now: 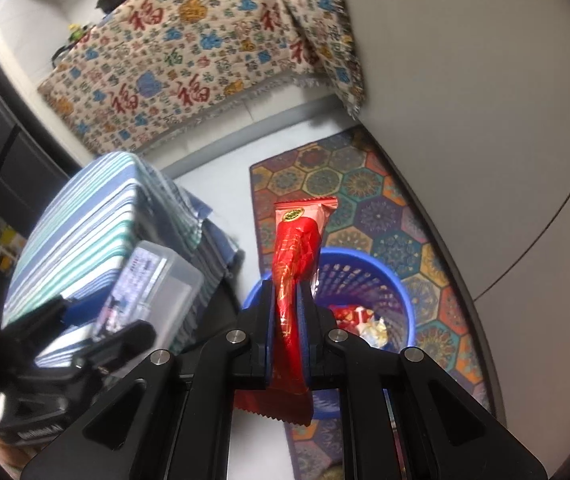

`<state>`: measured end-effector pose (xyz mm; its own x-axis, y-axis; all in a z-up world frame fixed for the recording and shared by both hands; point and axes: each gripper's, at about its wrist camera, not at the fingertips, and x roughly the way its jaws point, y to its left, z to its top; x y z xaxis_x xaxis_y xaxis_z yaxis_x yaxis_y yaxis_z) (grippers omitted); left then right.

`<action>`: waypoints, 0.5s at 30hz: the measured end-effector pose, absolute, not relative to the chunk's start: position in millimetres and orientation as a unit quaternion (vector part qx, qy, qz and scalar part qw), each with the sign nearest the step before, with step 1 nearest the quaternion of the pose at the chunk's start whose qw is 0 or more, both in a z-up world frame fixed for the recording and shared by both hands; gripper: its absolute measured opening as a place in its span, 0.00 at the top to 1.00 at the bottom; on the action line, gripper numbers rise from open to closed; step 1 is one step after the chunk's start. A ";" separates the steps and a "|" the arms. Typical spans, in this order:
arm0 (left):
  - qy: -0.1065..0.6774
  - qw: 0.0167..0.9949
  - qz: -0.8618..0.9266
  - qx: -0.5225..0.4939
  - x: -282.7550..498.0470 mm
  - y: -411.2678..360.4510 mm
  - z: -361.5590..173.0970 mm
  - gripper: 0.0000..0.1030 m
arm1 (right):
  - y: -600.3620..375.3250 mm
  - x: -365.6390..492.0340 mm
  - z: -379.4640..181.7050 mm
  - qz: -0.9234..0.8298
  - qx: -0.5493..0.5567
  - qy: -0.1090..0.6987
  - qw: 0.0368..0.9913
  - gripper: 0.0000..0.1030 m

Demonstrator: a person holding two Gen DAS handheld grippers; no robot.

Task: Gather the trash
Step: 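Carry the box and red wrapper over the blue basket and open both grippers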

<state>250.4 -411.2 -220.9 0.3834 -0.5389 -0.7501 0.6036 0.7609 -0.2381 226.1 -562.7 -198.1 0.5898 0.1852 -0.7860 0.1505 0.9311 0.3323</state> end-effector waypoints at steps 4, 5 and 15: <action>0.444 0.827 -0.342 0.042 257.7 -425.2 -235.4 0.39 | -571.8 232.6 -208.4 0.004 0.202 0.458 0.866 0.91; 0.445 0.826 -0.342 0.044 258.8 -427.2 -238.6 0.39 | -572.8 234.4 -210.1 0.002 0.204 0.459 0.865 0.91; 0.444 0.814 -0.374 0.030 269.8 -445.8 -254.8 0.31 | -590.3 237.8 -223.6 -0.010 0.250 0.442 0.861 0.52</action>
